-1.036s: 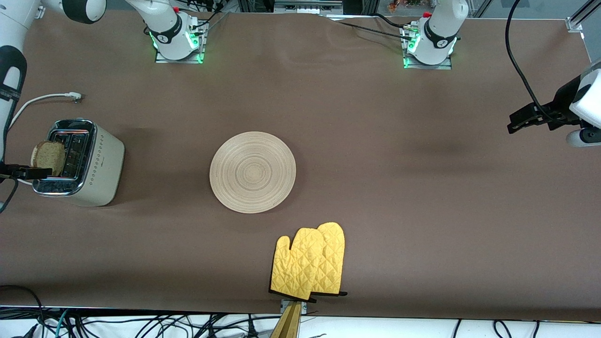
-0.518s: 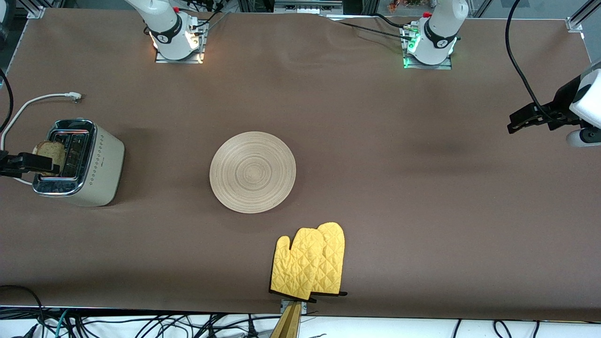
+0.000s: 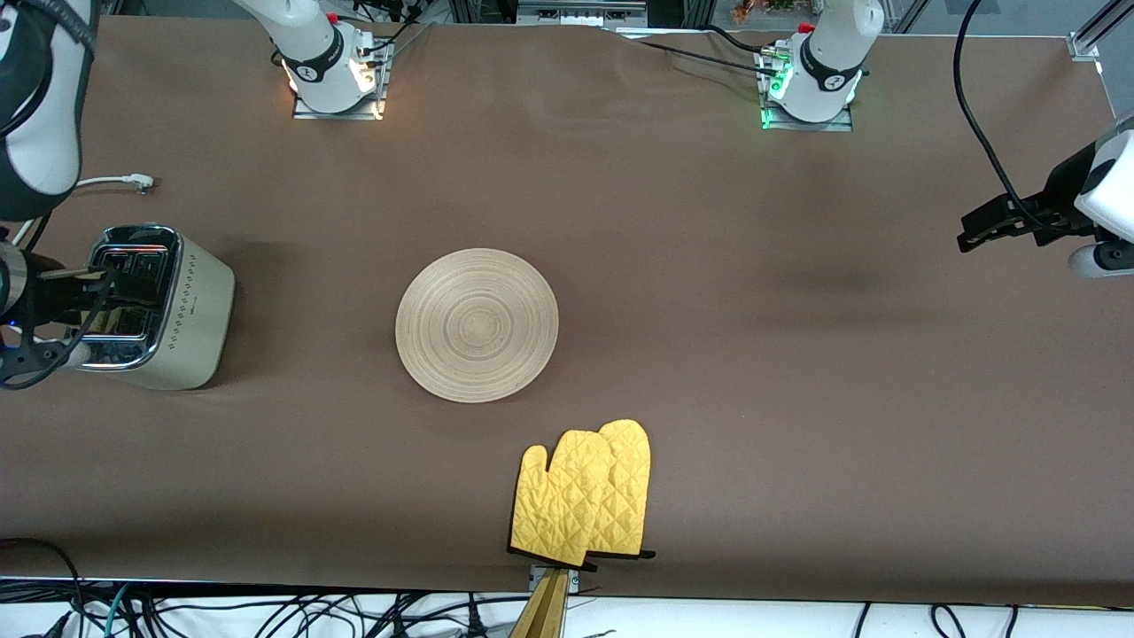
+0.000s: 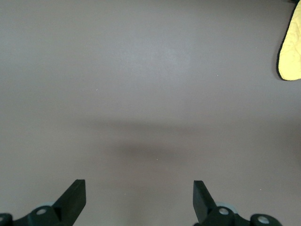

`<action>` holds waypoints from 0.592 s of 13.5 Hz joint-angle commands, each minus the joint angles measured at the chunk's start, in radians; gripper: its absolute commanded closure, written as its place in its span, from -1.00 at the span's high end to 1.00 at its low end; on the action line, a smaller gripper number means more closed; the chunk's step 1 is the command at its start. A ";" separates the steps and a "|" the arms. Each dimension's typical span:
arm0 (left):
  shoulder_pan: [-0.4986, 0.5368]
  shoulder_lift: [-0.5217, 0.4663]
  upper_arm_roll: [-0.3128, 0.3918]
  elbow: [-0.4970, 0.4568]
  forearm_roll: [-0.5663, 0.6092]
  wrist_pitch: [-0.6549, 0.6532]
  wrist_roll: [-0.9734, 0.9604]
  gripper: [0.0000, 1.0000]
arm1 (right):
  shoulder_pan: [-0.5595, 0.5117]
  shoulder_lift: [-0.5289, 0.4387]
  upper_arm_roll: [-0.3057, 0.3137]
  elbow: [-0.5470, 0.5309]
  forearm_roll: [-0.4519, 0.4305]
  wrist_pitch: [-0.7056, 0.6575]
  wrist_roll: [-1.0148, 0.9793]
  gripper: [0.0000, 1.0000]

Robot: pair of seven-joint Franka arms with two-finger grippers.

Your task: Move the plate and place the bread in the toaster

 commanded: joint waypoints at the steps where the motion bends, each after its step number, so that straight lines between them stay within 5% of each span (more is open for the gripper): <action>1: -0.003 0.014 0.001 0.030 0.031 -0.015 0.019 1.00 | -0.086 -0.192 0.139 -0.238 -0.031 0.136 0.106 1.00; 8: -0.003 0.014 0.001 0.030 0.030 -0.015 0.019 1.00 | -0.134 -0.353 0.156 -0.410 -0.024 0.136 0.150 1.00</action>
